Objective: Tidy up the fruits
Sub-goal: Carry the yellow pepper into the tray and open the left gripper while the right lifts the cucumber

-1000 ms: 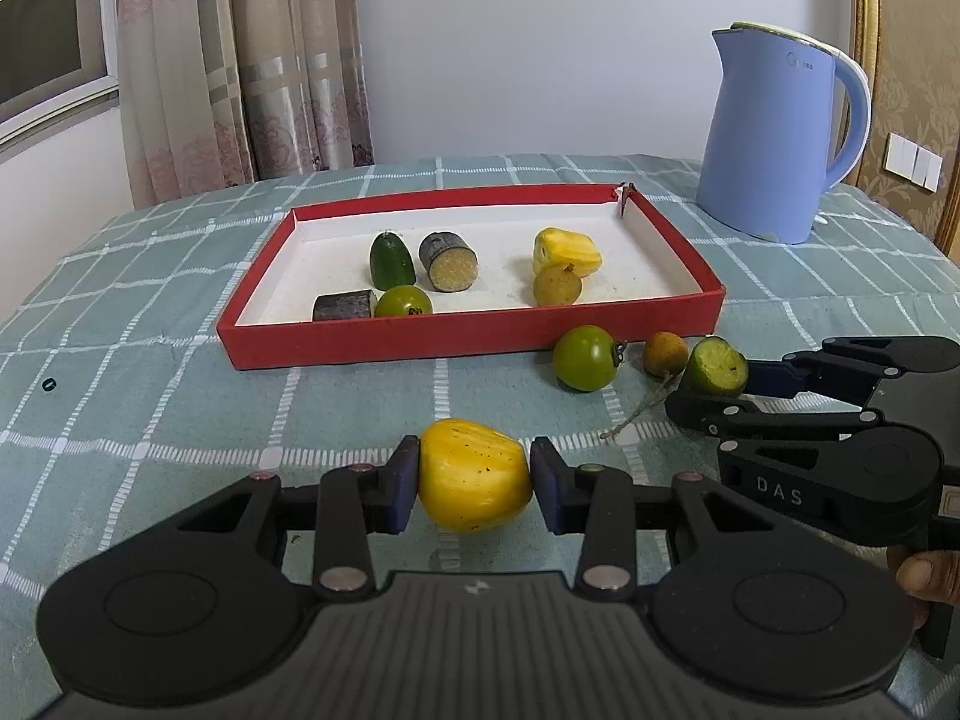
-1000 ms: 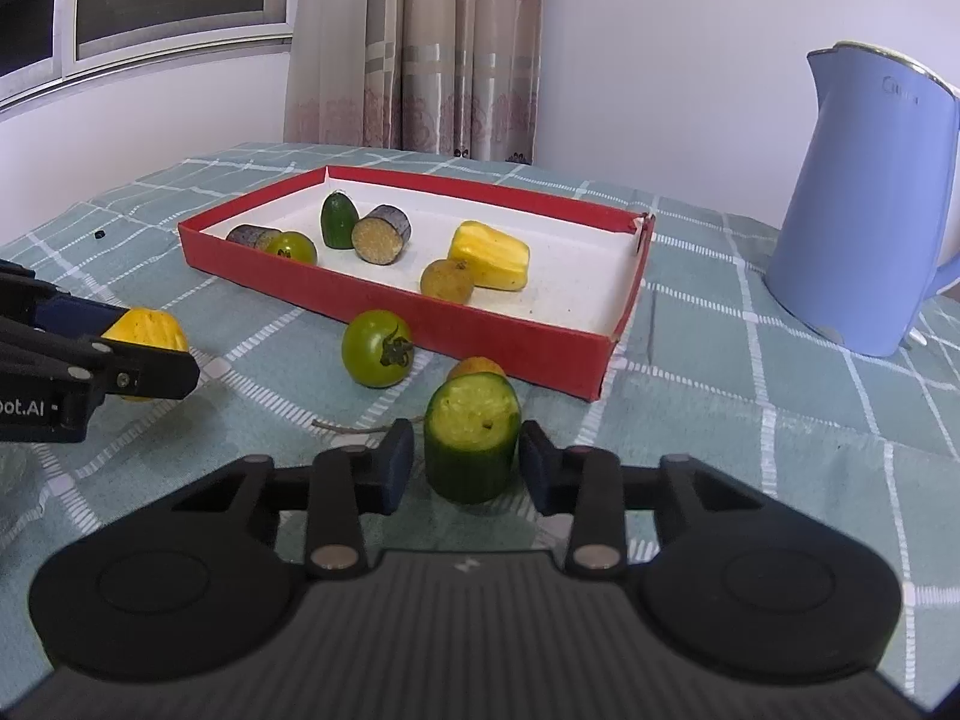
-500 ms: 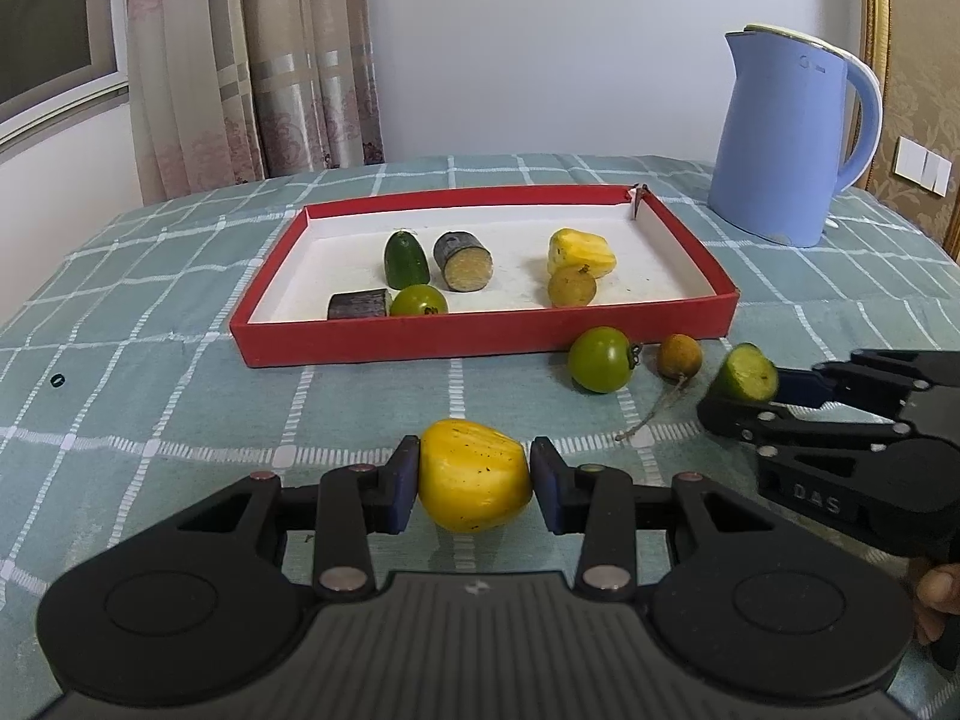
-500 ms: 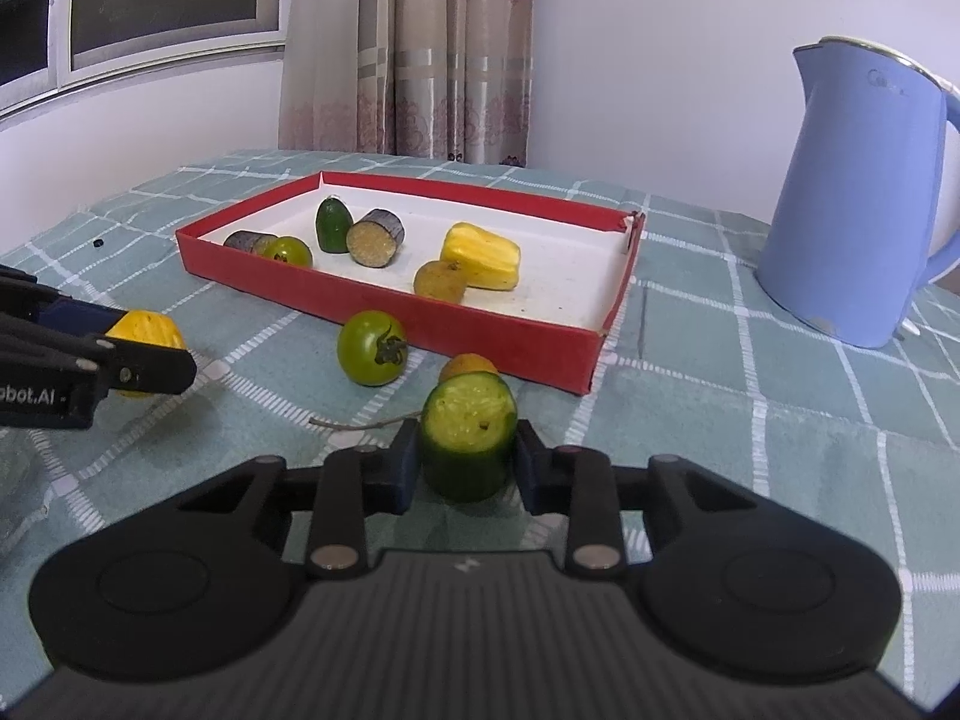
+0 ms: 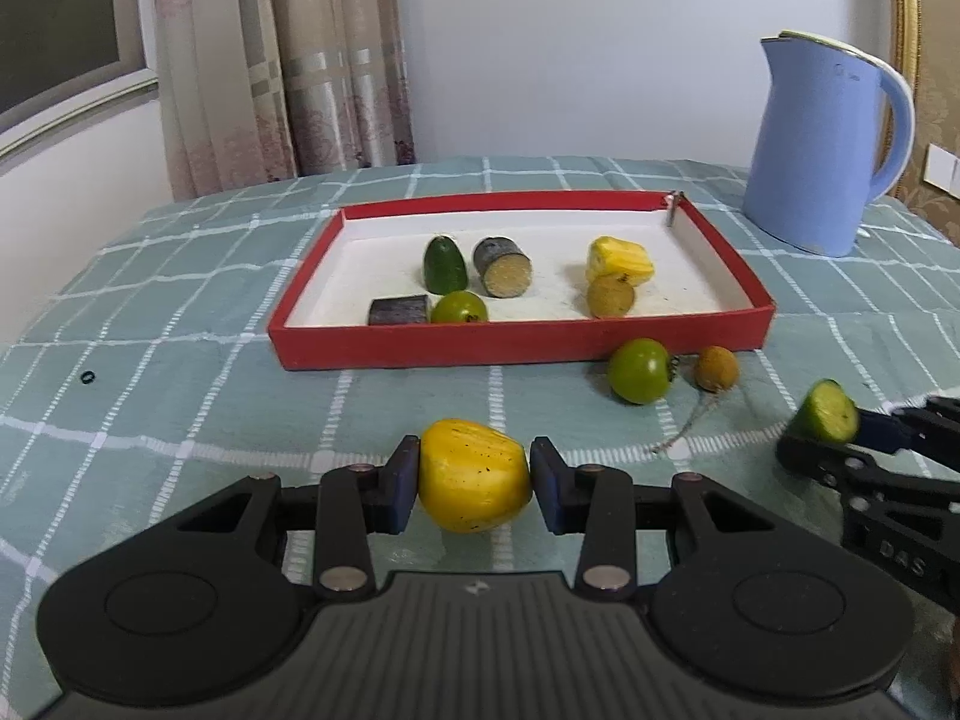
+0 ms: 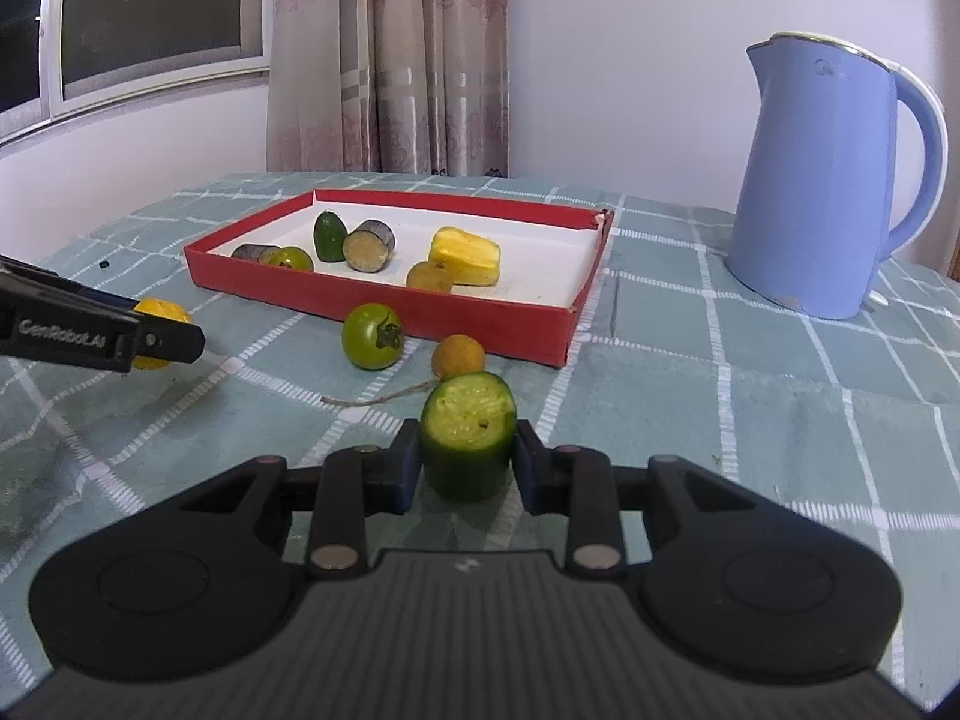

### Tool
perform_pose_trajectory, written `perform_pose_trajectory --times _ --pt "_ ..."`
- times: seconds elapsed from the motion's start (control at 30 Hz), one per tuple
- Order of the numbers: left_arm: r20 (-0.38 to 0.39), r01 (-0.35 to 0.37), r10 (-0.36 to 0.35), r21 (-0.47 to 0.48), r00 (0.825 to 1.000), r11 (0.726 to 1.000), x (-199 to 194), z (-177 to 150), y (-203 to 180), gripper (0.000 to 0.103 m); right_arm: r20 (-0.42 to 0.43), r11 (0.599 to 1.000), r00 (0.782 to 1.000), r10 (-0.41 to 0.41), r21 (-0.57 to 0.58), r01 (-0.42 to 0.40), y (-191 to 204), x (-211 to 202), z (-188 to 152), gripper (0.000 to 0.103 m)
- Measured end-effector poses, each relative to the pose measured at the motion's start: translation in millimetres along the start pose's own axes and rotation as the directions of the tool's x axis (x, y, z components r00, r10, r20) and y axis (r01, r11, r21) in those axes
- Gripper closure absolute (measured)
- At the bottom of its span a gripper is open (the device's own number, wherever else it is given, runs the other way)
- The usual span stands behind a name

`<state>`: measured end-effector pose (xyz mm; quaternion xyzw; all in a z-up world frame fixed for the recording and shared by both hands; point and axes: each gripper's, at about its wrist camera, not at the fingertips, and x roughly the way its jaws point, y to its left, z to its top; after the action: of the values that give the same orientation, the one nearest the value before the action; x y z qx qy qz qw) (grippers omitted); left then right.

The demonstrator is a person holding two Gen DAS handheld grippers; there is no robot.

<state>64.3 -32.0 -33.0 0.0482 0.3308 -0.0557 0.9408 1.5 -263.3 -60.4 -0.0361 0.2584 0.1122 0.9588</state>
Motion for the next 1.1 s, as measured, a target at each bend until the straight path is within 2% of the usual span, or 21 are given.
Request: perform_pose_trajectory --times 0.3,0.5,0.8,0.9,1.0,1.1 --pt "-0.004 -0.02 0.02 0.003 1.0 1.0 8.9 11.7 0.6 0.064 0.008 1.0 1.0 -0.001 0.009 0.001 1.9 -9.9 -3.2 0.073" --pt "-0.012 -0.019 0.019 0.017 1.0 1.0 26.9 32.4 -3.3 0.064 0.02 1.0 1.0 -0.001 0.01 0.0 2.1 -15.3 -2.5 0.073" --pt "-0.028 -0.043 0.044 0.046 0.999 0.998 82.8 89.4 -14.9 0.064 0.022 1.0 1.0 -0.008 0.022 0.008 -0.4 -17.4 -2.3 0.073" --pt "-0.051 -0.021 0.024 0.059 0.998 0.998 106.5 106.2 -22.7 0.064 0.023 1.0 1.0 -0.007 0.028 0.006 -0.8 -17.6 -1.6 0.073" --pt "-0.05 -0.039 0.044 0.084 0.998 0.996 125.6 119.1 -33.9 0.064 0.024 1.0 1.0 -0.008 0.03 0.007 0.2 -17.6 -0.9 0.073" --pt "-0.064 -0.039 0.045 0.1 0.997 0.994 143.9 128.1 -42.8 0.059 0.024 1.0 1.0 -0.009 0.029 0.008 -0.4 -17.4 0.5 0.073"
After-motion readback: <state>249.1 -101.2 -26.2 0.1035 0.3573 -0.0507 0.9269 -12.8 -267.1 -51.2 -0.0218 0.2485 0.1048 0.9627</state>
